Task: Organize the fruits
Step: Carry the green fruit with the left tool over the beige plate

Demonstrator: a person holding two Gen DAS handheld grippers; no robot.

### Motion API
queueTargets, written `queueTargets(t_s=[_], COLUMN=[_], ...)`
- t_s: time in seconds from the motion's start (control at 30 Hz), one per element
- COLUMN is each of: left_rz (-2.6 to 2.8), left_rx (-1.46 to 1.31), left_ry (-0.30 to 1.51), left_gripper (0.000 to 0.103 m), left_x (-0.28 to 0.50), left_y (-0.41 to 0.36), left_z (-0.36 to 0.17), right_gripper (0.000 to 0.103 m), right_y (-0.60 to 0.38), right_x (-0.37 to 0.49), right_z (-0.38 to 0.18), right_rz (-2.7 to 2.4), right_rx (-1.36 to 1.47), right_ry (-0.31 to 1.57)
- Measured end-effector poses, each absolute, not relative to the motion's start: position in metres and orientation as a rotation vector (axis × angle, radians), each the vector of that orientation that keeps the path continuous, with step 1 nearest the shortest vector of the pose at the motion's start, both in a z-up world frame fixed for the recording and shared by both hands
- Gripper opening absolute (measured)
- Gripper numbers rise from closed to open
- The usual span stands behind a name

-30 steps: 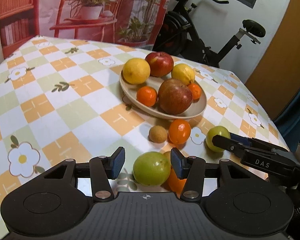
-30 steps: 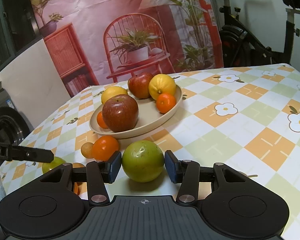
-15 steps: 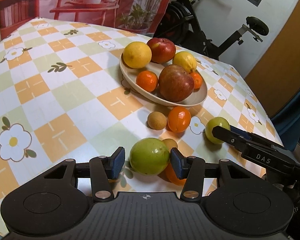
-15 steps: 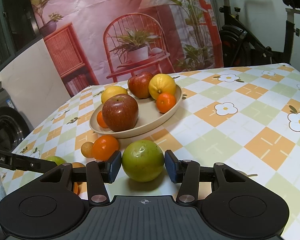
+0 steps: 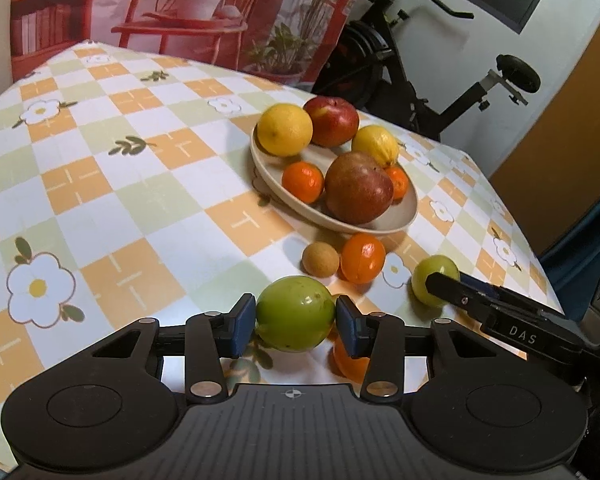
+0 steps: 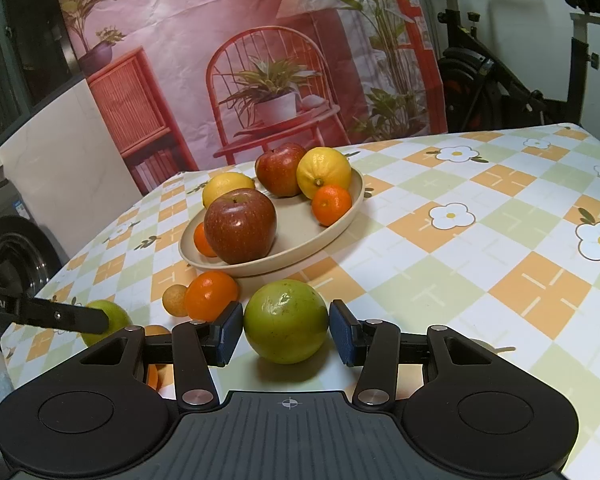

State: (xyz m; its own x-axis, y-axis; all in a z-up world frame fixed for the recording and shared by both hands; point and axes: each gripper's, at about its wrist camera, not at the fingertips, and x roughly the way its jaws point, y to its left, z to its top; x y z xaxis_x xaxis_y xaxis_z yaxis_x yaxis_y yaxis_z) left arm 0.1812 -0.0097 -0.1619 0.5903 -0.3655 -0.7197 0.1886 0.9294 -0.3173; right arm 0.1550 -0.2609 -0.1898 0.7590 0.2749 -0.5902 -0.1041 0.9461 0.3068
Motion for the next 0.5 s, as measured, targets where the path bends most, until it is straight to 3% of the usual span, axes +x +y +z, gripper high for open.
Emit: queueTargets(t_s=[0.5], left_rz=[-0.302], left_rx=[-0.177], left_ry=[0.821], left_gripper=[0.046], left_x=[0.188], left_y=[-0.003], left_z=[-0.148], right_gripper=[0.043], right_y=[-0.263], right_x=[0.155], right_z=[-0.189], right_rz=[0.207], right_rx=[0.285], right_ry=[0.684])
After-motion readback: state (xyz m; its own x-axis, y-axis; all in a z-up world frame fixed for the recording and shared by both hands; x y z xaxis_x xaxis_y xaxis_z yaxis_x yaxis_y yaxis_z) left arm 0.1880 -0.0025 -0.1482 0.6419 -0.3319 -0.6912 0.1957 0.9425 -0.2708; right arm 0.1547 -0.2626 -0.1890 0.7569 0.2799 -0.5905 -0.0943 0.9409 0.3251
